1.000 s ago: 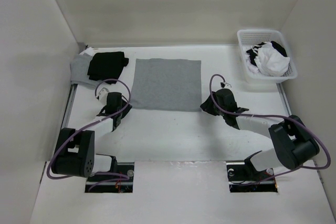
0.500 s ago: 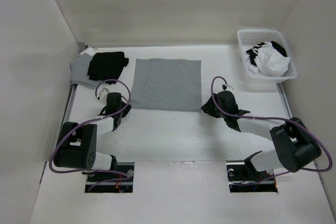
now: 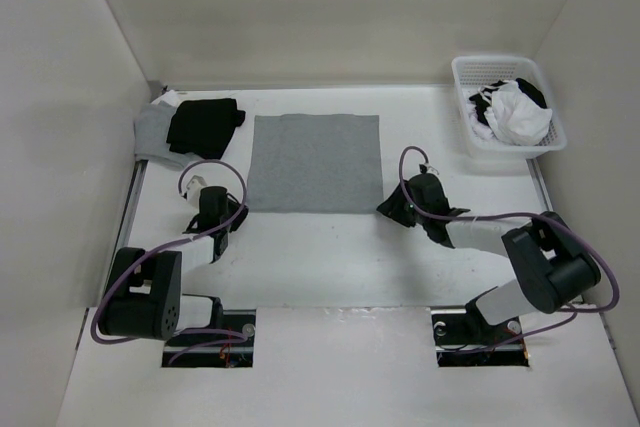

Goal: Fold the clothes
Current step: Fold the tank top

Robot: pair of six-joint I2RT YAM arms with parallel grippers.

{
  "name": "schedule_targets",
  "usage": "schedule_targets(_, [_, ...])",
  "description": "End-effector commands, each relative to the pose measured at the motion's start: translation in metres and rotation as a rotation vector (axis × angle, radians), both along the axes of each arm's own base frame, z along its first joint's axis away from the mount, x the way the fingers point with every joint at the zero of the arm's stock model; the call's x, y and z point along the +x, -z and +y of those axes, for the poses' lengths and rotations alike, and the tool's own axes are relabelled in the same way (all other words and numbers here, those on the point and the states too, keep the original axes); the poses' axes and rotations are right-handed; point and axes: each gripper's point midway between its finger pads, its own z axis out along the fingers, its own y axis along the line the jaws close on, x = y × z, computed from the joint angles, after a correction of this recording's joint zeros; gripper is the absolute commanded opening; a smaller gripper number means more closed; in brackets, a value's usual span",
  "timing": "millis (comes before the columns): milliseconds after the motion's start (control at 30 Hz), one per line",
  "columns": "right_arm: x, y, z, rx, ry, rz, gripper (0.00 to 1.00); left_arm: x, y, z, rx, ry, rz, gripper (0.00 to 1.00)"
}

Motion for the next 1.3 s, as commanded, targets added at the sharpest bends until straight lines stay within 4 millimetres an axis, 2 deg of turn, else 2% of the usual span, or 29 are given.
schedule_targets(0, [0.004,-0.006,0.014,0.083,-0.009,-0.009,0.42,-0.005,0.008,-0.001,-0.002,0.019,0.009,0.03])
schedule_targets(433, [0.015,-0.001,0.010,0.084,0.050,0.005,0.19,0.002,-0.006,-0.002,0.000,0.024,-0.029,0.03])
schedule_targets(600, [0.021,-0.005,0.007,0.063,0.067,-0.021,0.05,0.007,-0.017,-0.003,-0.005,0.025,-0.061,0.02])
schedule_targets(667, [0.024,-0.015,0.004,0.055,0.075,-0.061,0.00,0.009,-0.025,-0.005,-0.011,0.035,-0.085,0.01])
schedule_targets(767, [0.023,-0.051,-0.004,0.039,0.080,-0.174,0.00,0.012,-0.053,-0.011,-0.031,0.052,-0.151,0.00])
schedule_targets(833, [0.010,-0.083,-0.005,0.019,0.062,-0.240,0.00,0.010,-0.085,-0.015,-0.031,0.067,-0.218,0.00])
schedule_targets(967, [-0.025,-0.164,-0.018,-0.036,0.048,-0.392,0.00,-0.010,-0.177,-0.017,0.006,0.075,-0.408,0.00])
schedule_targets(1000, [-0.040,-0.193,-0.024,-0.043,0.047,-0.440,0.00,-0.019,-0.203,-0.015,0.021,0.071,-0.459,0.00])
schedule_targets(1133, [-0.083,-0.278,-0.051,-0.020,0.076,-0.576,0.00,-0.060,-0.299,-0.011,0.049,0.077,-0.646,0.00])
schedule_targets(1200, [-0.102,-0.314,-0.062,0.003,0.079,-0.626,0.00,-0.076,-0.332,-0.010,0.048,0.084,-0.707,0.00])
schedule_targets(1267, [-0.114,-0.336,-0.065,0.022,0.062,-0.651,0.00,-0.083,-0.349,-0.012,0.040,0.097,-0.736,0.00])
